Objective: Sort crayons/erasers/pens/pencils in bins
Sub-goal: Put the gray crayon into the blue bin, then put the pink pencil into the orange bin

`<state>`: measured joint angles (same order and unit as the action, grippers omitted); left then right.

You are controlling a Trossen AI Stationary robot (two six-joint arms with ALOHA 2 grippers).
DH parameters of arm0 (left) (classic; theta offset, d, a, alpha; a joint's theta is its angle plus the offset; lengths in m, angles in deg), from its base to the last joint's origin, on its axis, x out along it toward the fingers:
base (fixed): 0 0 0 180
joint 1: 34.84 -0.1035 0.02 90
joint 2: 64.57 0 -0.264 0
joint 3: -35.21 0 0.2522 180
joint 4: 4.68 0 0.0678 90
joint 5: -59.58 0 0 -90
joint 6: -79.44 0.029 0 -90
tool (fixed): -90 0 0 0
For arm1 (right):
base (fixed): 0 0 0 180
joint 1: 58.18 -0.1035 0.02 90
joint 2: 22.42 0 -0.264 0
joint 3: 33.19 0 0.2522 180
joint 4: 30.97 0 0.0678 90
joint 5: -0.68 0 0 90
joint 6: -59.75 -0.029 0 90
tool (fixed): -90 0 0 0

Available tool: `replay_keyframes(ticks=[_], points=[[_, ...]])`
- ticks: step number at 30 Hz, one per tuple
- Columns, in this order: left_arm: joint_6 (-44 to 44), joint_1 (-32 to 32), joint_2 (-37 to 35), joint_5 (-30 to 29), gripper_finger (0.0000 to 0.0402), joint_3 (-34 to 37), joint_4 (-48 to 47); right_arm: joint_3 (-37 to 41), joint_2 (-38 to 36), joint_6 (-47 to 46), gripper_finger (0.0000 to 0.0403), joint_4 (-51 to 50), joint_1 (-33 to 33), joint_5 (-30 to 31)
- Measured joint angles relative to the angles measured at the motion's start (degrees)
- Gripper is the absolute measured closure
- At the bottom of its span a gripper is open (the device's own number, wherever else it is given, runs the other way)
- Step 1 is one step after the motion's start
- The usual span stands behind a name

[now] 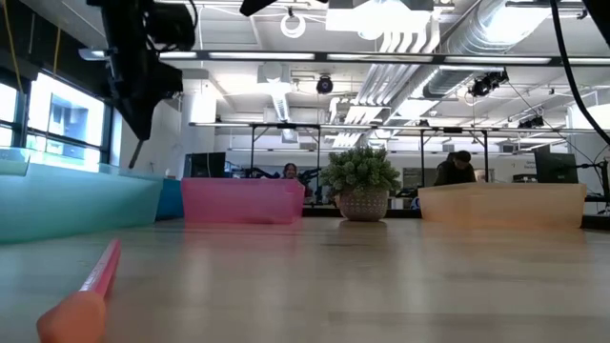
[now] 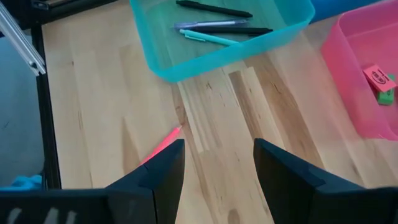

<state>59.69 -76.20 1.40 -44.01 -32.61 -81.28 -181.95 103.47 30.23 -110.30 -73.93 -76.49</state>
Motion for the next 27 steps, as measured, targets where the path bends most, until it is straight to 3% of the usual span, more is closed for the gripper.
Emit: replay_keyframes(ticks=[9,21,27], points=[[1.9,-3.1,7.8,3.3,0.0370,0.0,-0.3,0.0,0.0,0.0,0.0220,-2.7,0.0,0.0],[2.5,-4.9,10.0,6.8,0.0253,0.0,-1.0,0.0,0.0,-11.5,0.0220,-2.5,0.0,1.6],[5.4,-4.8,8.9,11.7,0.0234,0.0,-2.7,0.0,0.0,-15.7,0.0220,-1.0,-0.2,1.7]])
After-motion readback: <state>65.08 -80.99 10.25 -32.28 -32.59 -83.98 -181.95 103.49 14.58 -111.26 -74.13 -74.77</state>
